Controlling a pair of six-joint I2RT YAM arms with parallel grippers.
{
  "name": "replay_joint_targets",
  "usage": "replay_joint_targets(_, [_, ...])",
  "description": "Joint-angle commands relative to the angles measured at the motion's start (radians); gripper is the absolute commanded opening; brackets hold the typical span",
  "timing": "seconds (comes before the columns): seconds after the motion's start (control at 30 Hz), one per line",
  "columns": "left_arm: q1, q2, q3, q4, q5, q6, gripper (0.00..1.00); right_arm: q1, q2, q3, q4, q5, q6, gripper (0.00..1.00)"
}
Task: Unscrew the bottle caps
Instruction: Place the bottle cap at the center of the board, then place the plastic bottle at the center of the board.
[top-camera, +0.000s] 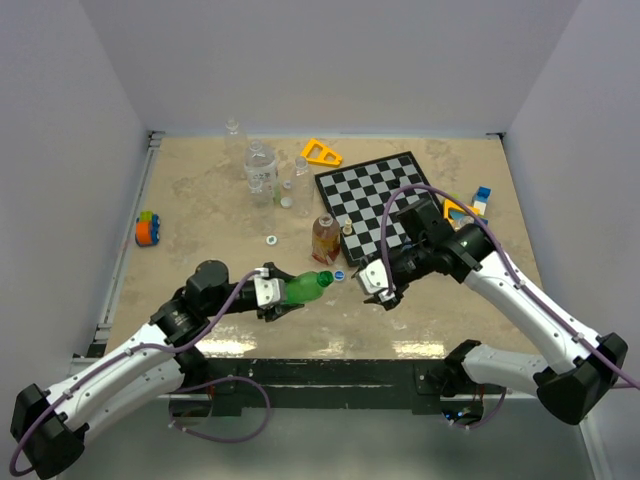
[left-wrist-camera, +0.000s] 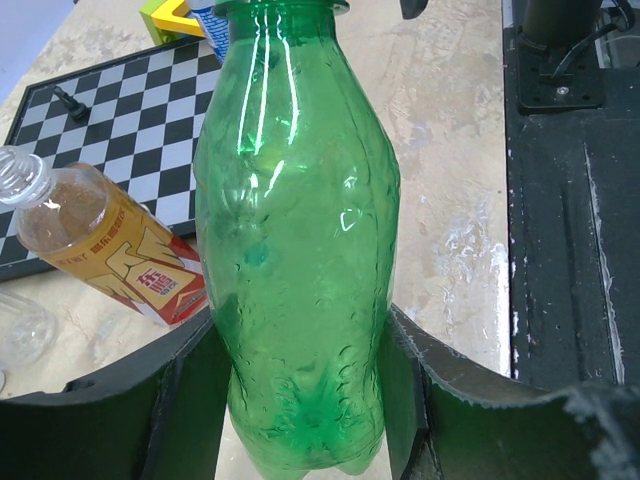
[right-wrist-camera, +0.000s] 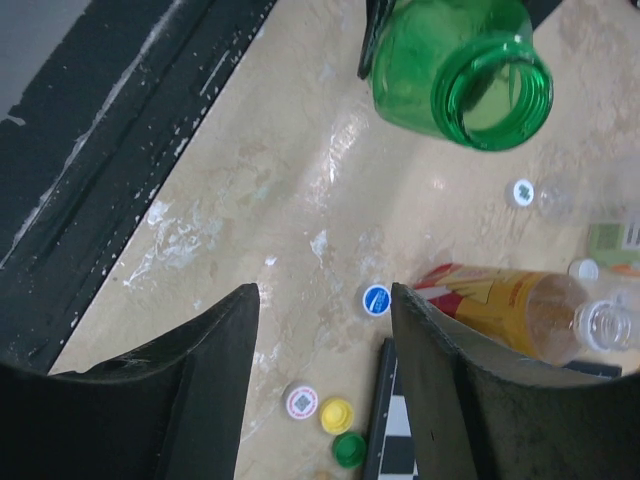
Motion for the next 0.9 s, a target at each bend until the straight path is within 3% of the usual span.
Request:
replay_joint_targets(0.0, [0.004, 0.009, 0.012, 0.077, 0.04, -0.028, 0.0, -0.002, 0.011, 0.045, -0.068, -0.108, -0.101, 0.59])
replay_joint_targets(0.6, [0.001, 0.04, 0.009, 0.134, 0.056, -0.077, 0.0, -0.002, -0.036, 0.042, -0.063, -0.189, -0.096, 0.62])
replay_joint_targets(0.87, [0.004, 0.077, 0.017, 0.183, 0.074, -0.105, 0.0, -0.002, -0.018, 0.074, -0.06, -0.226, -0.102, 0.77])
